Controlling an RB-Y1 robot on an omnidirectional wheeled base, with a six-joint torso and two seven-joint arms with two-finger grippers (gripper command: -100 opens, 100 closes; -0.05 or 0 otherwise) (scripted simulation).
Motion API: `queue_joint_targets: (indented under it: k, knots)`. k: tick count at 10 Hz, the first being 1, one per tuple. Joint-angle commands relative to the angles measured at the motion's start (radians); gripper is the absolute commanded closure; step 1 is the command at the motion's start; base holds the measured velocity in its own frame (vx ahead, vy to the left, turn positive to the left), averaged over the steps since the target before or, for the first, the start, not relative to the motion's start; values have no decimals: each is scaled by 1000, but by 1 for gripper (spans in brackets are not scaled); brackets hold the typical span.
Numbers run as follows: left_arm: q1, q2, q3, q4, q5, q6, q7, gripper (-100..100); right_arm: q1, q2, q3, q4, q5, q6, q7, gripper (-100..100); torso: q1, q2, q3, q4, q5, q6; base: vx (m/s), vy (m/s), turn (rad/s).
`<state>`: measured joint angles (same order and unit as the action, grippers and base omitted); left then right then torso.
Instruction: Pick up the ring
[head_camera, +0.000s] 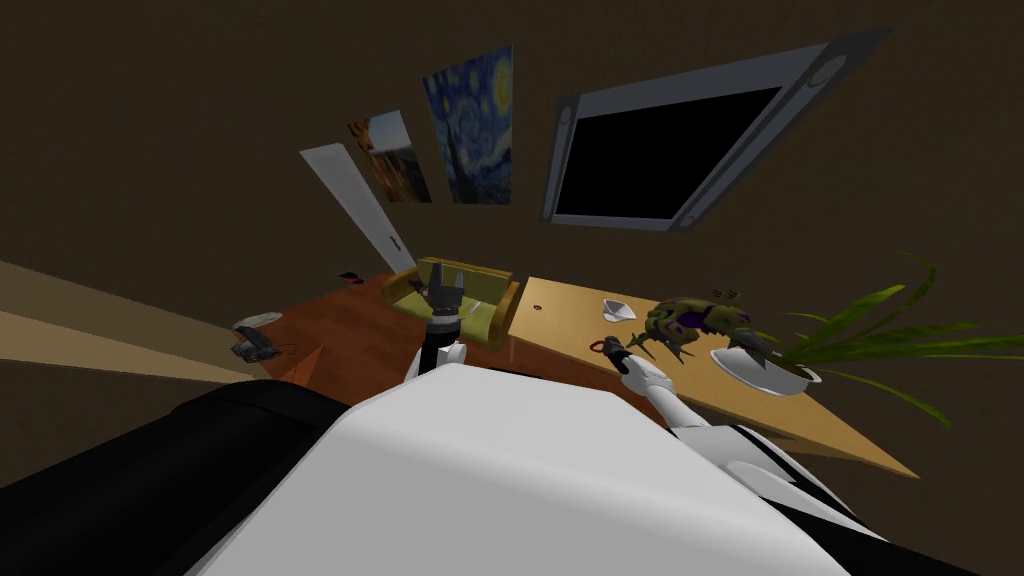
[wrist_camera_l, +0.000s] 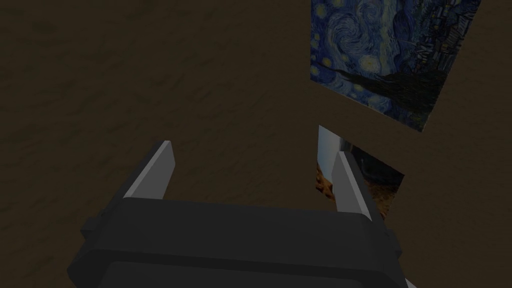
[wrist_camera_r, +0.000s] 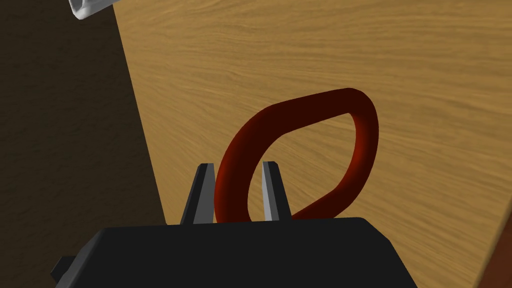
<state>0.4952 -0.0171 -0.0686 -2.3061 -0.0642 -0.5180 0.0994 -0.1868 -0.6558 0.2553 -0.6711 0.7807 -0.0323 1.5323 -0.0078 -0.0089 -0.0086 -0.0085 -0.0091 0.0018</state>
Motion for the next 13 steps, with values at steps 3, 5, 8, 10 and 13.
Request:
queue_joint_targets:
  k: [3,5,8,10,13]
  knots:
    - [0,0,0,0,0,0,0,0,6,-8,0,-5,-93,-53,106,100,-1,0,0,0,0,3,48,32,-136]
    - [0,0,0,0,0,0,0,0,6,-8,0,-5,-124,-53,159,100,0,0,0,0,0,0,25,26,19]
    - [0,0,0,0,0,0,0,0,10,-14,-4,-3,-201,-106,235,100,0,1,1,0,1,3,47,43,-156]
    - [0,0,0,0,0,0,0,0,10,-14,-4,-3,-227,-106,292,100,0,0,1,1,0,0,25,21,21]
    - [0,0,0,0,0,0,0,0,15,-20,-8,-2,-305,-159,362,100,0,1,1,1,1,3,45,38,-166]
